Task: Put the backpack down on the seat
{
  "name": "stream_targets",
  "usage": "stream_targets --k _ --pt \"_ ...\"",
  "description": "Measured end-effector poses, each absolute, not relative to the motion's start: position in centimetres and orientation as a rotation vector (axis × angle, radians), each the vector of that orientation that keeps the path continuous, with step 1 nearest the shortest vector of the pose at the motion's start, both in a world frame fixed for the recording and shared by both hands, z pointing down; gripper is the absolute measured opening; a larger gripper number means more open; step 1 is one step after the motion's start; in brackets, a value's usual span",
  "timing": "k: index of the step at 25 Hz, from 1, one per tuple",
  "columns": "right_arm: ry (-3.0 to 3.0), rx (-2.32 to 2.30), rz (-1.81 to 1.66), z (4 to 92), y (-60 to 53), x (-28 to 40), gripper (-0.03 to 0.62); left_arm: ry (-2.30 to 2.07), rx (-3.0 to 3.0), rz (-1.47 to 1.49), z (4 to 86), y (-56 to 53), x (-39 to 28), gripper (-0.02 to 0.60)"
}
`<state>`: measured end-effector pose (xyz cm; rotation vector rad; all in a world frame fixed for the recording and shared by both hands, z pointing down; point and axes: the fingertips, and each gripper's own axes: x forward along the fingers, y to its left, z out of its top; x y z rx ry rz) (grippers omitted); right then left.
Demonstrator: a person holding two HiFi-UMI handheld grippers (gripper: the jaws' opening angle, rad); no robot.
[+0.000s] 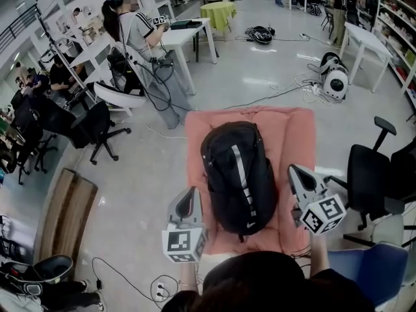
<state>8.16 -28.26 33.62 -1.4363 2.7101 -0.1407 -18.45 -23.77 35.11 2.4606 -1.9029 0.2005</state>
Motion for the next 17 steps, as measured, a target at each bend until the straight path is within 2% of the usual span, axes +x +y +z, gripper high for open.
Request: stream_targets --k 17 --pt "2.721 -1.416 -0.119 33.1 -27.9 7.2 0.012 -1.917 2.482 0.186 33.9 -23.6 -18.9 0.014"
